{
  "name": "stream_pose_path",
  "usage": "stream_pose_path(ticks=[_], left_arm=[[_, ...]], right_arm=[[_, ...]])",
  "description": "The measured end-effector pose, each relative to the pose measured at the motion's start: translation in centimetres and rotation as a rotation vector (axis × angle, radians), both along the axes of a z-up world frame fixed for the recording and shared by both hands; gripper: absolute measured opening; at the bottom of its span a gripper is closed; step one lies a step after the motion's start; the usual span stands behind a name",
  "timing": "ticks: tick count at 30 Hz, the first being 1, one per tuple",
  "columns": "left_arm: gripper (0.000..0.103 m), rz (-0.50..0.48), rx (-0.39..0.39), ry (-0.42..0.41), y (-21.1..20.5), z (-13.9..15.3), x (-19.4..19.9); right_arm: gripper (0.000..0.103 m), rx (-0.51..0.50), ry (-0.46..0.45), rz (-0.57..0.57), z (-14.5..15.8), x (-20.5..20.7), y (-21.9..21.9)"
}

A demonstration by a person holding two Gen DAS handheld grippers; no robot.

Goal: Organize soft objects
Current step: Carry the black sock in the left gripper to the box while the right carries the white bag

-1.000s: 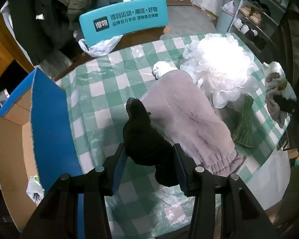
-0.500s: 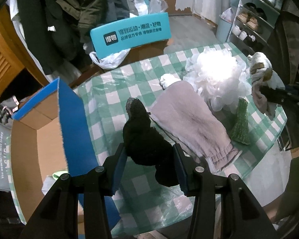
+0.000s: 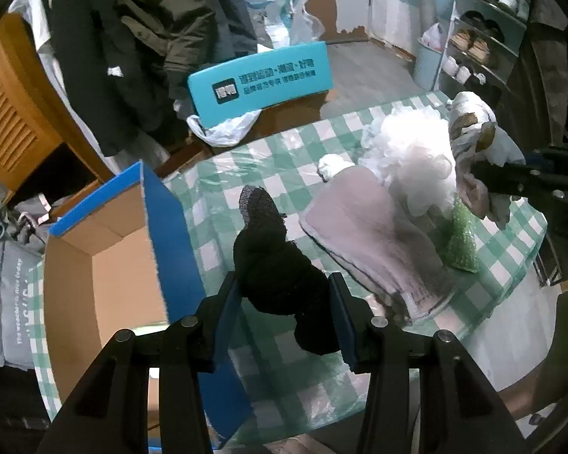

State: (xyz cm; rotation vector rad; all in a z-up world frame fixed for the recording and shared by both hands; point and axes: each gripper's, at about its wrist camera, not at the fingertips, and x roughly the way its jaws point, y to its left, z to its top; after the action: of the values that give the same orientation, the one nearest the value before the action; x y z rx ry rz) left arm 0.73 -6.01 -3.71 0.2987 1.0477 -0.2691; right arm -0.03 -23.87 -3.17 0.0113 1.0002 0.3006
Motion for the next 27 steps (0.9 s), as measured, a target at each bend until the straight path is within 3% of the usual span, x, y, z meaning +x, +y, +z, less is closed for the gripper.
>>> stream_pose_path(ticks=[27], left_arm=[[0.047,0.161,-0.043,-0.036,8.3,1.4,0.3]], right_arm=[[0.016,0.019,-0.021,0.152,1.7,1.9,8.8]])
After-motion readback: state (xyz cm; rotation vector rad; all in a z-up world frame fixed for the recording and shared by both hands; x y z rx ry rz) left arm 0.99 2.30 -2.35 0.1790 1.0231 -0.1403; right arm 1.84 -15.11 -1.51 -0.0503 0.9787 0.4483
